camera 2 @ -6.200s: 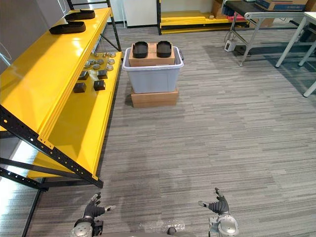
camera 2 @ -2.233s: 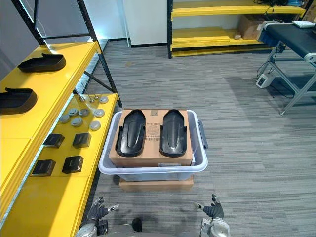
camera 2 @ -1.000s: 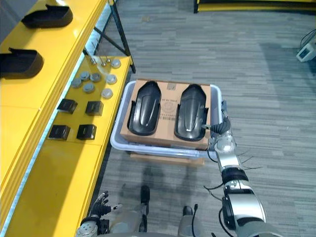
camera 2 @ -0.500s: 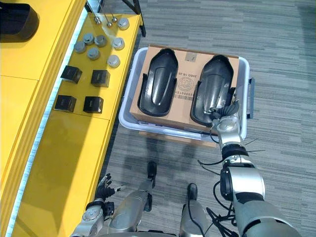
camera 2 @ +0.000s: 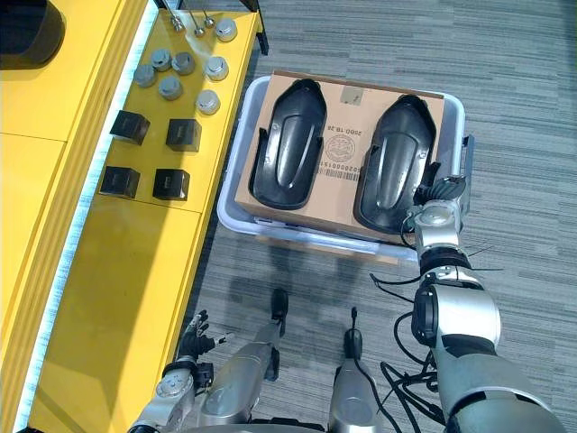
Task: Walk over and take plastic housings, then place them on the shelf
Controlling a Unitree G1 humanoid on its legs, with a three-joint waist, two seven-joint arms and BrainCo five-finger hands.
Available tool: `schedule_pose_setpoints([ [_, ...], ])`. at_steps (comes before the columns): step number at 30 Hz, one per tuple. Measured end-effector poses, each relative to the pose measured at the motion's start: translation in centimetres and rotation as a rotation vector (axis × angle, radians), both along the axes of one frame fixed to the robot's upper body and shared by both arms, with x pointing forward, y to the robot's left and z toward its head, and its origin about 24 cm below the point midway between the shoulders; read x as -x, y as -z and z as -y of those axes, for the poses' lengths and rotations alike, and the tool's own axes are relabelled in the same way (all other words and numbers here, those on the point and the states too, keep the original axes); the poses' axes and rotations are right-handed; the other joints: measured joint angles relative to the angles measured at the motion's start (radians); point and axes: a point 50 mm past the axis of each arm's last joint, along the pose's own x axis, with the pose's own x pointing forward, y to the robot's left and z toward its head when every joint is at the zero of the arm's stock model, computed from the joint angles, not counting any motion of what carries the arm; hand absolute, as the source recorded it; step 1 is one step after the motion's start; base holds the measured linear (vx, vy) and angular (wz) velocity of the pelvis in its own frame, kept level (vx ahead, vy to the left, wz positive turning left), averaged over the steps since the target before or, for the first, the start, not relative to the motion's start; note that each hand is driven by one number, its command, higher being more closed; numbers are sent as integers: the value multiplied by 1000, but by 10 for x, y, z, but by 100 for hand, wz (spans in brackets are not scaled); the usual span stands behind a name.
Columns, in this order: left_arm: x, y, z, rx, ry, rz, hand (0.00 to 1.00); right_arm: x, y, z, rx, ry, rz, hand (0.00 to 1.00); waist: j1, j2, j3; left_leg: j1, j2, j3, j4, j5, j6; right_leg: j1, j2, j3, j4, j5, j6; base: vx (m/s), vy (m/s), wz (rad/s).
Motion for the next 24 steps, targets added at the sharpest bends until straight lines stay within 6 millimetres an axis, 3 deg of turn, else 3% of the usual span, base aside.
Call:
schedule_pose_setpoints([
  [6, 0, 0, 0, 0, 0, -4, 0, 16, 11, -7, 33, -29, 80, 100, -2, -9, -4, 14, -2, 1, 0, 0, 0, 18, -2, 3, -9, 3, 5, 0, 0, 0],
  [10, 2, 0, -4, -1, -16, -12, 0, 41, 20, -23, 37, -52, 168, 100, -19, -47, -31, 29, -1, 2, 0, -2, -2, 35, -2, 4, -13, 2, 6, 0, 0, 0],
  [15, 0, -7, -4, 0, -12, 24, 0, 72, 30, -26, 66, -25, 204, 100, -28, -74, -88, 39, -2, 5, 1, -4, -4, 43, -3, 7, -14, 2, 7, 0, 0, 0],
  [20, -5, -34, -5, 20, -20, 169, 0, 90, 28, -34, 74, -42, 271, 100, -25, -74, -161, 56, 8, 23, -5, -30, -18, 50, 3, 30, -33, -13, 11, -58, -11, -15],
  [24, -17, -68, 1, 36, -1, 333, 0, 106, 29, -39, 73, -43, 304, 100, -28, -78, -207, 57, 12, 24, -5, -31, -17, 55, 7, 30, -40, -12, 9, -13, -9, -3],
])
